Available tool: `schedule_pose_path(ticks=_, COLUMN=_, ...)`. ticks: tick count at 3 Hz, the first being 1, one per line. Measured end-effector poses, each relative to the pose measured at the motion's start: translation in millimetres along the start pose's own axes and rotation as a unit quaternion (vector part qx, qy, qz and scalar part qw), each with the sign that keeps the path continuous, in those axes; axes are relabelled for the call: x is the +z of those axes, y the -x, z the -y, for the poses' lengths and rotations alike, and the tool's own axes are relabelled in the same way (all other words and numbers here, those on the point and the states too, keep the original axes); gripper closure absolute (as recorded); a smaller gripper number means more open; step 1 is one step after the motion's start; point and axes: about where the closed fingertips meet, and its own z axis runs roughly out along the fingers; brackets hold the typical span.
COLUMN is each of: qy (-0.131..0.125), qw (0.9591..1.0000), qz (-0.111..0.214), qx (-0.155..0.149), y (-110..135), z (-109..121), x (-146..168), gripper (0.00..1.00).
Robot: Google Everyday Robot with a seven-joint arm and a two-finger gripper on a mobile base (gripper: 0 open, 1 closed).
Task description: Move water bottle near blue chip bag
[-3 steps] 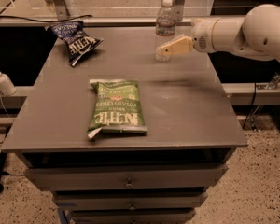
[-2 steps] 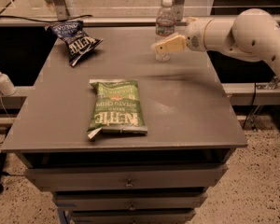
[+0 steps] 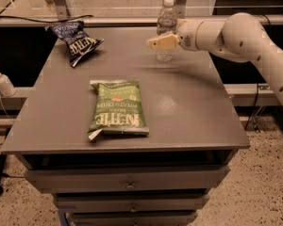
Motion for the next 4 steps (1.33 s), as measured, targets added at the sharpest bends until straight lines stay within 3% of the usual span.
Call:
schedule_pose_path(ticks=1, qy=0.002, qw=1.0000, qz=0.008, qx=0.004, y=4, z=3, x=6, gripper=0.42)
schedule_pose_path(ticks=2, qy=0.005, qw=0.9994, qz=0.029, qx=0.020, y=24, z=8, x=13, gripper=0.65)
schedule_pose_path(ticks=3, qy=0.016, qw=0.9982, qz=0.054, qx=0.020, y=58, z=13, x=30, gripper=0.88)
schedule_pose_path(ticks=4, qy=0.027, qw=0.9952, qz=0.092, qx=0.019, y=112, z=14, x=50, gripper=1.00)
